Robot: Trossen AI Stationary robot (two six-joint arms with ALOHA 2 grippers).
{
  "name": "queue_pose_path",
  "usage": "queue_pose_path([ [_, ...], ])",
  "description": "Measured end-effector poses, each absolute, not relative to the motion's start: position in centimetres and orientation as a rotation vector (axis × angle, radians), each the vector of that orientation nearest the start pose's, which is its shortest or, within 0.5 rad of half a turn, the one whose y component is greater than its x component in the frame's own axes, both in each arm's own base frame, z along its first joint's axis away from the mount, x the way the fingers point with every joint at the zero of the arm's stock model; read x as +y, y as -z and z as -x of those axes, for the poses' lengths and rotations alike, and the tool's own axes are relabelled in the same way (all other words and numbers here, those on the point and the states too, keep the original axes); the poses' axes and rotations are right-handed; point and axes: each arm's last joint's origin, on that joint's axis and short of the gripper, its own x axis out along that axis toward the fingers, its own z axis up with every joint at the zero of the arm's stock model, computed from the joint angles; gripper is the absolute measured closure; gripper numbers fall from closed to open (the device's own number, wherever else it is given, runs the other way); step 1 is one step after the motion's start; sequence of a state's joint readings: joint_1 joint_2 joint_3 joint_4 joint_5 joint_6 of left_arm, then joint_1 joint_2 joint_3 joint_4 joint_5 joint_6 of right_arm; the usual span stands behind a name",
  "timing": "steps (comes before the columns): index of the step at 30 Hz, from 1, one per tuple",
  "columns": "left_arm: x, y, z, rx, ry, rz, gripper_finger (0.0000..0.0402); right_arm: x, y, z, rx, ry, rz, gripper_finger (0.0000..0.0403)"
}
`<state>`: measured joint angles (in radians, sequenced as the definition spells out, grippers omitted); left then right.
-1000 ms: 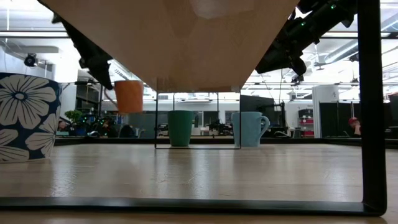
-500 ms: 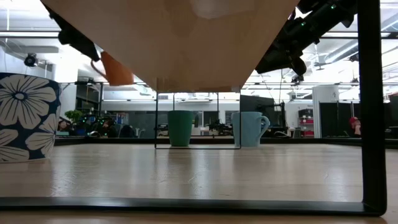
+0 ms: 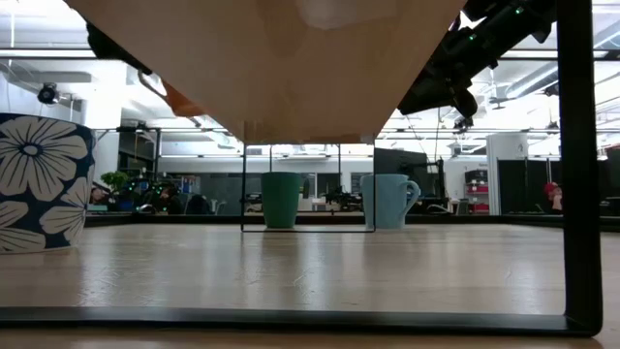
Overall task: Stack small to large cups/mugs on shelf
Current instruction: Put the orange mug on the shelf
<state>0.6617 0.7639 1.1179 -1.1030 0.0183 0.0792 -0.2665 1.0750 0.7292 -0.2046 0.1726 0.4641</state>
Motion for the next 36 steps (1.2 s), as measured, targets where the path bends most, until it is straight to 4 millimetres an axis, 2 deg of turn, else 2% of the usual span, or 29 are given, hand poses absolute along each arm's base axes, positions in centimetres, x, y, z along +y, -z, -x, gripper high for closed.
queue_pose_path([
  [12, 4.1, -37.4, -9.5, 0.678, -0.379, 0.231, 0.0373, -6.4, -25.8, -21.7, 0.457, 0.551, -0.471, 0.0342],
  [22, 1.7, -37.7, -10.6, 0.683, -0.196, 0.301, 0.0373, -6.4, -25.6, -21.6, 0.481, 0.555, -0.469, 0.0342],
  [30, -0.2, -37.3, -13.5, 0.738, -0.067, 0.305, 0.0373, -6.4, -25.3, -21.5, 0.516, 0.556, -0.452, 0.0342],
  [36, -1.8, -36.8, -16.7, 0.762, -0.022, 0.247, 0.0373, -6.4, -25.2, -21.4, 0.538, 0.552, -0.424, 0.0342],
])
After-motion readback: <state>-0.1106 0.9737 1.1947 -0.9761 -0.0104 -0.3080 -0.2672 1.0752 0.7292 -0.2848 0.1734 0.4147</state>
